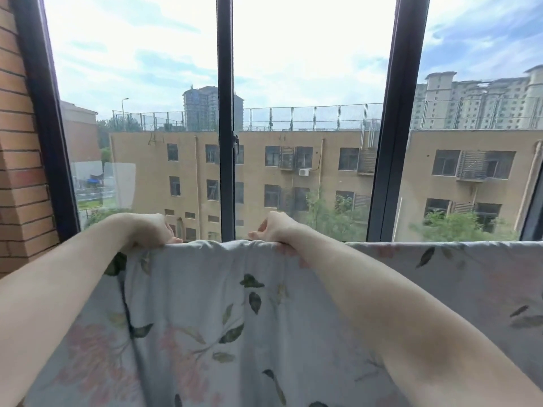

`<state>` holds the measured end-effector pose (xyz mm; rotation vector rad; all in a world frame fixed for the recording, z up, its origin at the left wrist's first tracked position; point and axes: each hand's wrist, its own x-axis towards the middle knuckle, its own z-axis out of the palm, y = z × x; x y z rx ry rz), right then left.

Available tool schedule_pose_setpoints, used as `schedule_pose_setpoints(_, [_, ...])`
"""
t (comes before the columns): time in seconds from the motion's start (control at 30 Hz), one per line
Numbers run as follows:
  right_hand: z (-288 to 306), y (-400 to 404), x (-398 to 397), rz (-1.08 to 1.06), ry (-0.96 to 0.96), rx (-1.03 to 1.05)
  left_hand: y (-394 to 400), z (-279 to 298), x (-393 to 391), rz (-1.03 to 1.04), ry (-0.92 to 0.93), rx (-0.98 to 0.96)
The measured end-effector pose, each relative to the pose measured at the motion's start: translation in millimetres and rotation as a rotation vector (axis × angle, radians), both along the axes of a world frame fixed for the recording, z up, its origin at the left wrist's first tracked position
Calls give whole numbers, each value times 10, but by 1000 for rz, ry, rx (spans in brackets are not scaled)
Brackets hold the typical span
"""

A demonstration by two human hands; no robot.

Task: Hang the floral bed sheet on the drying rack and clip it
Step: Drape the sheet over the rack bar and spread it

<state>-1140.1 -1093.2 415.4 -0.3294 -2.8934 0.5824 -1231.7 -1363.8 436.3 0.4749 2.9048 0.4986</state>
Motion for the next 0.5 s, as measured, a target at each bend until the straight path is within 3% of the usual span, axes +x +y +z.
schedule_pose_setpoints(0.1, [132, -109, 291, 71, 278, -121, 14, 1, 8, -3, -34, -13])
schedule_pose_setpoints(0.17, [170, -244, 562, 124, 246, -128, 30, -11, 17, 26, -64, 14])
schedule_pose_setpoints(0.23, [15, -345, 739, 124, 150, 42, 42, -19, 26, 37, -70, 24])
schedule_pose_setpoints(0.33, [-198, -397, 797, 36, 263, 270, 99, -8, 149, 28, -35, 33])
schedule_pose_setpoints(0.5, [-229, -347, 735, 32, 345, 280, 28, -96, 439, -23, 439, 236])
